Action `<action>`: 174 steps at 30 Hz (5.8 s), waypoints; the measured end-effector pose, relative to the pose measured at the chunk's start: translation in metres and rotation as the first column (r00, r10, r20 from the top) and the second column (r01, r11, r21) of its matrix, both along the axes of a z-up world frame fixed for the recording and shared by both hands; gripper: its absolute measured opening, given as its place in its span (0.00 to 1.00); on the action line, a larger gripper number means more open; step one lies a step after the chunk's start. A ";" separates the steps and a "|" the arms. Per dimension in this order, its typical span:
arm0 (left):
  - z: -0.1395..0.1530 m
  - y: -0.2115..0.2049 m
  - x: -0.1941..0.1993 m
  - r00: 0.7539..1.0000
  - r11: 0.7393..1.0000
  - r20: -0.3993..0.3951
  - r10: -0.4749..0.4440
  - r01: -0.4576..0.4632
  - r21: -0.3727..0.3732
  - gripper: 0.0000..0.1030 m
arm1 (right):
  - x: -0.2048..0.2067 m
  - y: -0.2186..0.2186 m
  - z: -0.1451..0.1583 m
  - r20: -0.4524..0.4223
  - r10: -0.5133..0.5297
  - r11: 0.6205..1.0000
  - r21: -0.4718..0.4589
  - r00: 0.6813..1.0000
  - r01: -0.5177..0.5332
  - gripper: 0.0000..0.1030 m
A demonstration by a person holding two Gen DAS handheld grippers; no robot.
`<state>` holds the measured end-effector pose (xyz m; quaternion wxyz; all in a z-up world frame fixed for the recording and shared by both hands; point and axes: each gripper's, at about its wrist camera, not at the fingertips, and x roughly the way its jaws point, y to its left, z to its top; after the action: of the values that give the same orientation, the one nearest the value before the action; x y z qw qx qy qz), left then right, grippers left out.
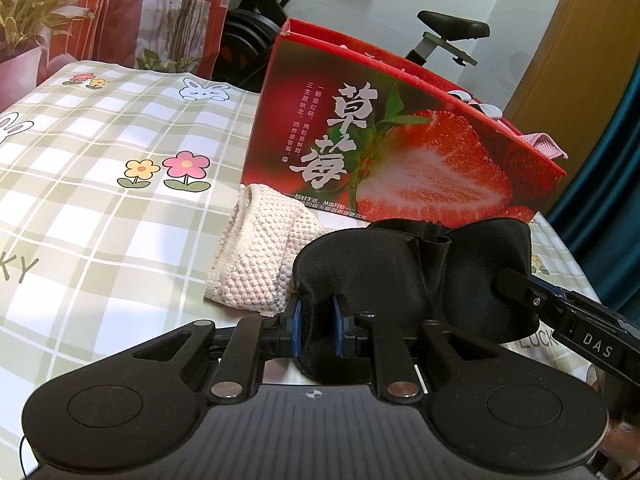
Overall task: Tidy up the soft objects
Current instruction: 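Move both grippers down and close them on the black eye mask, then lift the black eye mask with both grippers over the red box, then open both grippers to drop the eye mask into the box, then move both grippers down and close them on the cream knitted towel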
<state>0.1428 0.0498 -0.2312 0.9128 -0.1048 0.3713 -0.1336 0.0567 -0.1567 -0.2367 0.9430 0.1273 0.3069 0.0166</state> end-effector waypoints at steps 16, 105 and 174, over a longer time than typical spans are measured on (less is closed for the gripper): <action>0.001 0.000 0.000 1.000 1.000 -0.011 -0.008 0.008 -0.002 0.17 | 0.003 -0.001 -0.002 -0.008 0.008 1.000 -0.003 1.000 -0.008 0.24; 0.103 -0.006 0.051 0.977 0.979 0.165 -0.137 0.108 0.173 0.83 | 0.048 -0.056 0.065 0.054 -0.071 0.989 -0.127 0.996 0.078 0.59; 0.002 0.002 0.005 0.998 0.998 0.042 -0.047 0.045 0.036 0.39 | 0.027 -0.010 -0.015 -0.121 0.092 0.994 -0.041 0.988 -0.097 0.23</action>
<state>0.1479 0.0518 -0.2293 0.9189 -0.0772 0.3564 -0.1502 0.0840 -0.1665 -0.2518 0.9239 0.0913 0.3687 0.0466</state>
